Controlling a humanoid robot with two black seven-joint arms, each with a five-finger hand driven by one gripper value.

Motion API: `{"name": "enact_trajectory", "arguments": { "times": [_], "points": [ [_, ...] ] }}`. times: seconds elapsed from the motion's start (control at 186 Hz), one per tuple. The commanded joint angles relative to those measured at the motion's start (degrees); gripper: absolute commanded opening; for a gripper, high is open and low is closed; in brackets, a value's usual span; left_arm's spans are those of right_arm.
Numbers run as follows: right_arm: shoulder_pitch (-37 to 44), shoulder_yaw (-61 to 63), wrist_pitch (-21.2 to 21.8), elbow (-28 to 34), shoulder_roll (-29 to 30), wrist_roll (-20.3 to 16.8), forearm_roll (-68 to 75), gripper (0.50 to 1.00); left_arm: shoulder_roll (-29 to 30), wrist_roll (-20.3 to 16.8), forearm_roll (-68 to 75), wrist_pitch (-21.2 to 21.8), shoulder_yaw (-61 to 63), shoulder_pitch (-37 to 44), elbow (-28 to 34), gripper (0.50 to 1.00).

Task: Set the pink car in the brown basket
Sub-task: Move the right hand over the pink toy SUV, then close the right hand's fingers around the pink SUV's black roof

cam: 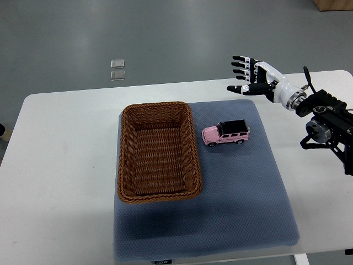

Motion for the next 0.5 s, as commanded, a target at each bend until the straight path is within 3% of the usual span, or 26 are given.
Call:
{"name": "enact_trajectory", "arguments": {
  "times": [0.0, 0.177, 0.495],
  "points": [
    [0.7, -1.0, 1.4, 2.2, -1.4, 0.3, -8.8, 0.913, 0.0, 0.0, 0.0, 0.0, 0.0, 0.0, 0.1, 1.000],
    [3.4, -9.5, 1.1, 5.5, -4.0, 2.9, -21.4, 0.911, 0.0, 0.0, 0.0, 0.0, 0.0, 0.0, 0.1, 1.000],
    [6.8, -18.3, -1.8, 7.7, -5.2, 3.0, -30.7, 0.911, 0.0, 0.0, 0.1, 0.0, 0.0, 0.0, 0.1, 1.000]
  ]
}}
